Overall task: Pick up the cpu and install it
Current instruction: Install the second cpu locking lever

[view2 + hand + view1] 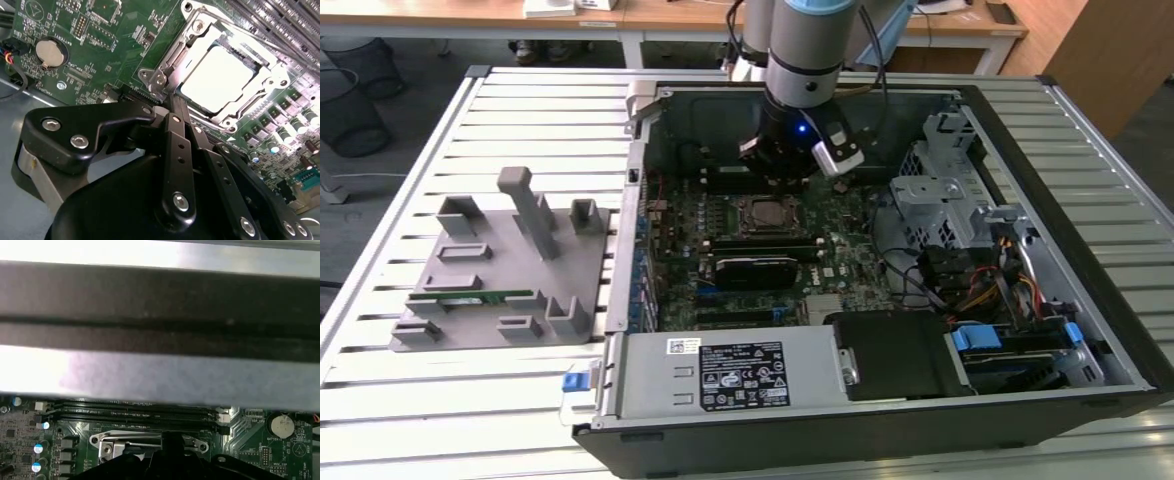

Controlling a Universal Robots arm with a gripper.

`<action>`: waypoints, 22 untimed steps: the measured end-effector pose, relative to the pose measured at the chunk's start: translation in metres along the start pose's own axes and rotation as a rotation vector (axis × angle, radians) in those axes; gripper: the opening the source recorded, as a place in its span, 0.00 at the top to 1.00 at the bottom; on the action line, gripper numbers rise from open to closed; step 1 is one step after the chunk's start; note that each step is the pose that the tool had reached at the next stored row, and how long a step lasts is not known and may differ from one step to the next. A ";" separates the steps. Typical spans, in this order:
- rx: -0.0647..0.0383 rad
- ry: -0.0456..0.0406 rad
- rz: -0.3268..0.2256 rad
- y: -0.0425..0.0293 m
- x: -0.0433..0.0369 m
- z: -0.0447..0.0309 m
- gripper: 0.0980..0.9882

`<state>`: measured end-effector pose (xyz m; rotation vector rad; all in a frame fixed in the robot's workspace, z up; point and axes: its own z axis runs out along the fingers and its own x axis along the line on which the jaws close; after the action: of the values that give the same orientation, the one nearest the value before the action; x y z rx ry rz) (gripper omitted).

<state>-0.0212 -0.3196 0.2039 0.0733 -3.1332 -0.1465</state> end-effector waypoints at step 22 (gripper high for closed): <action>0.000 0.0001 0.000 -0.0111 -0.0006 -0.0155 0.99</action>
<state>-0.0199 -0.3321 0.2183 0.0733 -3.1331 -0.1465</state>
